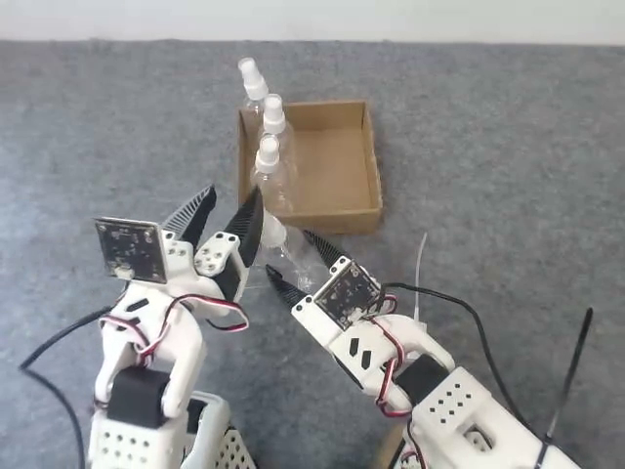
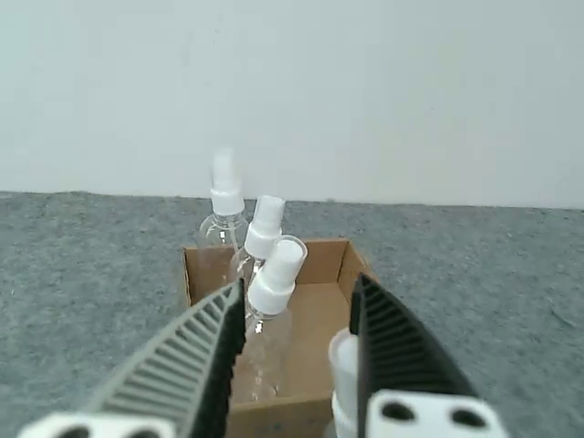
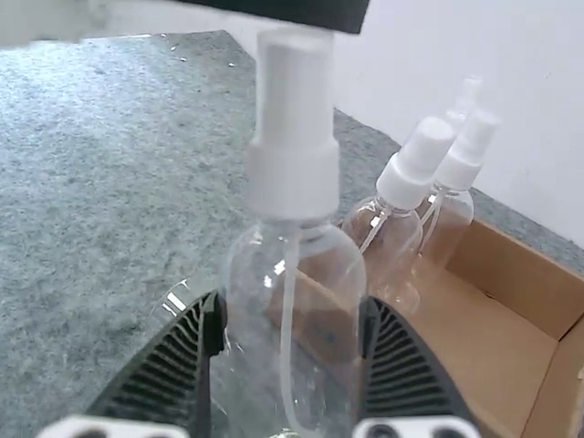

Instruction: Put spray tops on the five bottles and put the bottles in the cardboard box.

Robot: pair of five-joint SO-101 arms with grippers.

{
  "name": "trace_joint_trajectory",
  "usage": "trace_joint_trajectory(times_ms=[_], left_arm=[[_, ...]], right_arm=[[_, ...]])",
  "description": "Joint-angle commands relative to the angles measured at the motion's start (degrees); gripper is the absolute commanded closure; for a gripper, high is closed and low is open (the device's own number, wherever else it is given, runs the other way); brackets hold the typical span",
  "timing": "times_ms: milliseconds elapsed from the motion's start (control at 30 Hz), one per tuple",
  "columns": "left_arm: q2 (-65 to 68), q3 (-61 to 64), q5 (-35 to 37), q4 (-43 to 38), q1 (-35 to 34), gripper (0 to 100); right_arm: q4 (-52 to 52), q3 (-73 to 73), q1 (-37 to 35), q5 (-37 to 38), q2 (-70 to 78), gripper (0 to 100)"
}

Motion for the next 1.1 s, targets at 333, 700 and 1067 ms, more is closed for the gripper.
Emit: trace_joint_trajectory(times_ms=[333, 700, 1067], left_arm=[[-0.6, 0.3, -0.7, -2.3, 0.5, 84], [-0.6, -6.8, -0.9, 2.7, 0.1, 83], [-0.6, -15.3, -0.6, 9.6, -8.1, 76]], right_arm=[[-1.4, -0.8, -1.5, 1.1, -2.1, 94.7], [-1.3, -0.8, -1.3, 1.1, -1.7, 94.7], [-0.9, -0.6, -1.2, 1.1, -1.7, 94.7]])
